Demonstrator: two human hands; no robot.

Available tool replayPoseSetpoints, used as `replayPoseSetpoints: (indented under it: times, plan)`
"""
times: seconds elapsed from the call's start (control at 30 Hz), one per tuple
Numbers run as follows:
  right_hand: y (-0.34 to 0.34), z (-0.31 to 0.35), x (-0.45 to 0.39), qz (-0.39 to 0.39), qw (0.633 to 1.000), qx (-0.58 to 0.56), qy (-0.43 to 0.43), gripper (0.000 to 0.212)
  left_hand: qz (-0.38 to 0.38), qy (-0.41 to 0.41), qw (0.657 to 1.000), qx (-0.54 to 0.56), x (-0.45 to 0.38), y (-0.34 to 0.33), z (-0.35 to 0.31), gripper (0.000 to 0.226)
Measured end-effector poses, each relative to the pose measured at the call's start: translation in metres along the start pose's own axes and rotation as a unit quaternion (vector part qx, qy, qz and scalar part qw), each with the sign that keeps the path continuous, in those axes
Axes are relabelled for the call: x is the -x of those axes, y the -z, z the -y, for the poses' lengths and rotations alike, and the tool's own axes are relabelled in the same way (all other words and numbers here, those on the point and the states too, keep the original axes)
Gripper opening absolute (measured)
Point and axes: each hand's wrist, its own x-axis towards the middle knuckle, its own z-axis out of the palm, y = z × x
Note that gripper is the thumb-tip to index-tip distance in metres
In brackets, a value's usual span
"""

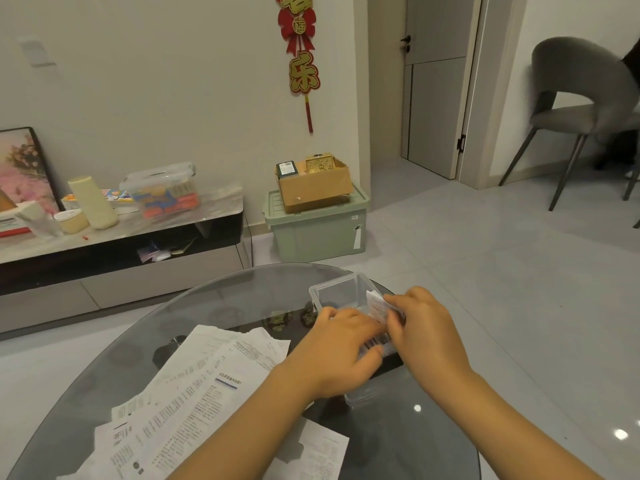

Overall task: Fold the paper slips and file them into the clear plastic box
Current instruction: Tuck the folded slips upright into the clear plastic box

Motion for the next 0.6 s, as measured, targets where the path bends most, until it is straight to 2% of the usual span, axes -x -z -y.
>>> replayPoseSetpoints:
  times: [0.23,0.33,0.43,0.5,0.6]
  plan:
    - [-0.002,-0.002,0.0,-0.012,1.0,0.015,0.008,0.027,0.024,0.0,0.995,-0.102,-0.002,-0.001,-0.002,0.077]
    - [-0.003,-0.002,0.001,0.002,0.998,0.054,0.009,0.024,0.01,-0.002,0.995,-0.099,-0.001,-0.002,-0.001,0.077]
    - [-0.004,0.002,0.002,-0.02,0.993,0.108,0.041,0.022,0.006,0.002,0.995,-0.098,-0.001,-0.004,0.0,0.073]
    - [-0.002,0.007,-0.002,0.025,0.986,0.16,0.034,0.024,0.002,0.008,0.995,-0.099,0.0,-0.006,0.003,0.07]
    - [0.002,0.016,-0.012,0.095,0.956,0.274,0.042,0.019,-0.013,0.011,0.997,-0.076,0.004,-0.006,0.007,0.064]
